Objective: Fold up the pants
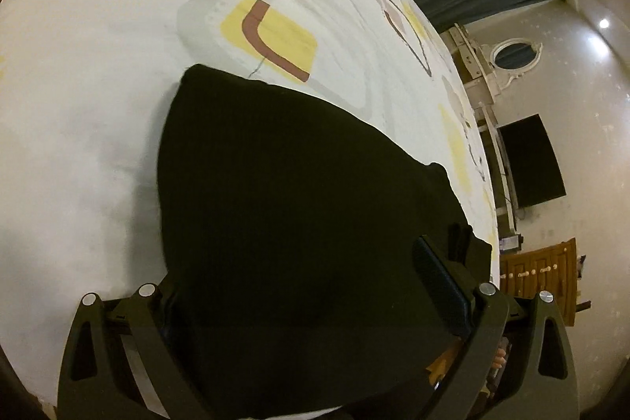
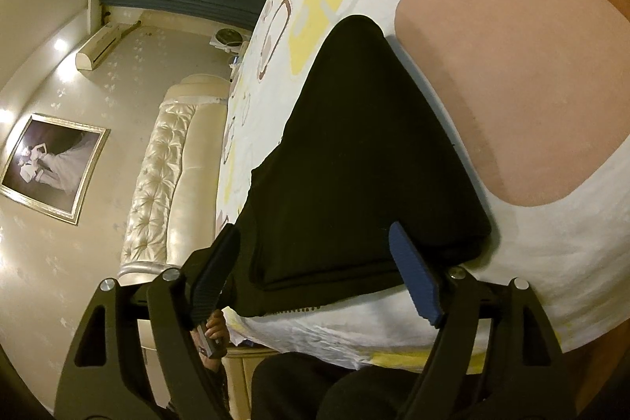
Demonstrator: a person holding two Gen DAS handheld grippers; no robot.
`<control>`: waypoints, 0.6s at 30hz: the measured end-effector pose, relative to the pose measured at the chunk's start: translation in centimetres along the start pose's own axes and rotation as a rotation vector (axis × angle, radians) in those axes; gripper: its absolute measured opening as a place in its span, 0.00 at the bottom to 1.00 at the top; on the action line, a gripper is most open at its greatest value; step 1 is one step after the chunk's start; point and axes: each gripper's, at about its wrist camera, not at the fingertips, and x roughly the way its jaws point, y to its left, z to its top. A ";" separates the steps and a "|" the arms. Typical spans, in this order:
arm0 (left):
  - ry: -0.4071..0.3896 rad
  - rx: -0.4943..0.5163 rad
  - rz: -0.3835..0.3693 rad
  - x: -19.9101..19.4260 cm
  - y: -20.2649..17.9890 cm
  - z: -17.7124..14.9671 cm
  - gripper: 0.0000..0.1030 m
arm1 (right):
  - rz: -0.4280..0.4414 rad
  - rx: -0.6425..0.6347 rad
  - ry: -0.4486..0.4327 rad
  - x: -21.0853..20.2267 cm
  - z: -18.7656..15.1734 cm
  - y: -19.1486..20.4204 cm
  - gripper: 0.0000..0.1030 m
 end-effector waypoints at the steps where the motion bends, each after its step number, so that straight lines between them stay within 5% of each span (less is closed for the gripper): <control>1: -0.002 0.005 0.006 0.1 -0.2 0.0 0.81 | 0.002 0.004 -0.001 -0.1 0.1 -0.1 0.76; 4: 0.012 0.015 0.106 0.3 -0.2 -0.2 0.43 | 0.001 0.005 -0.003 0.0 0.1 -0.1 0.76; 7: 0.018 -0.009 0.124 -0.4 0.2 -0.2 0.18 | -0.001 -0.001 -0.003 0.0 0.1 -0.1 0.76; 13: -0.053 0.003 0.096 -2.8 -2.8 -0.3 0.12 | 0.008 0.008 -0.006 0.1 0.1 -0.1 0.76; 18: -0.087 0.104 0.072 -4.4 -9.4 -0.2 0.12 | 0.005 0.006 -0.006 0.1 0.3 -0.3 0.76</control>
